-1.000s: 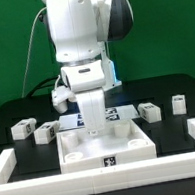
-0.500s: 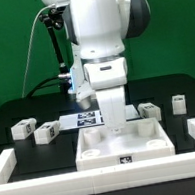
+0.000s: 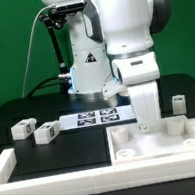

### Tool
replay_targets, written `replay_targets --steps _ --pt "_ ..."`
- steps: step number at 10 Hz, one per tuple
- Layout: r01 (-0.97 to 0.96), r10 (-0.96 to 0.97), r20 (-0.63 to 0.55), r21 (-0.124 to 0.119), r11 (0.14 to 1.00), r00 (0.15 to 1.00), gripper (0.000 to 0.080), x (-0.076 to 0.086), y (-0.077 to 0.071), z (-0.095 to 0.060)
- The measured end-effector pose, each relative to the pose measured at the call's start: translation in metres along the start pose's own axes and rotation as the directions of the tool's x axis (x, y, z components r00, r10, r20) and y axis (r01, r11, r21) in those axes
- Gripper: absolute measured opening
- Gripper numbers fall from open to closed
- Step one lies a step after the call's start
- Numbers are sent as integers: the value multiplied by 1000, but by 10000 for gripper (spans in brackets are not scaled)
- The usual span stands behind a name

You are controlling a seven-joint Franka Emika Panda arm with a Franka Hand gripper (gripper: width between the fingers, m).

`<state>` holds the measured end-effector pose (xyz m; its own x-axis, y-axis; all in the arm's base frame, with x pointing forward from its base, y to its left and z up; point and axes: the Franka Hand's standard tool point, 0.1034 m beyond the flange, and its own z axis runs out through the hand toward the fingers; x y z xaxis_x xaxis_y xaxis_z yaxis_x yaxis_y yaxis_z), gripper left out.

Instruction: Assemble one leg

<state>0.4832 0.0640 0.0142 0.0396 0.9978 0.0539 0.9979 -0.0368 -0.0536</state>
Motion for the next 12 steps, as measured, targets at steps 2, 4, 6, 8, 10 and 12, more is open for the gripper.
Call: replay_targets --steps 2,4,6,8,10,12 --pt "3 -3 -1 -5 1000 1000 62 -1 6 0" --pt "13 -13 -1 -3 1000 1000 62 -2 7 0" --pt "12 -12 -1 -3 1000 1000 62 -2 7 0" --pt "12 -12 -1 -3 1000 1000 404 -2 7 0" --pt "12 -12 -1 -3 1000 1000 544 -2 7 0" --pt "11 -11 -1 -3 1000 1000 643 -3 7 0"
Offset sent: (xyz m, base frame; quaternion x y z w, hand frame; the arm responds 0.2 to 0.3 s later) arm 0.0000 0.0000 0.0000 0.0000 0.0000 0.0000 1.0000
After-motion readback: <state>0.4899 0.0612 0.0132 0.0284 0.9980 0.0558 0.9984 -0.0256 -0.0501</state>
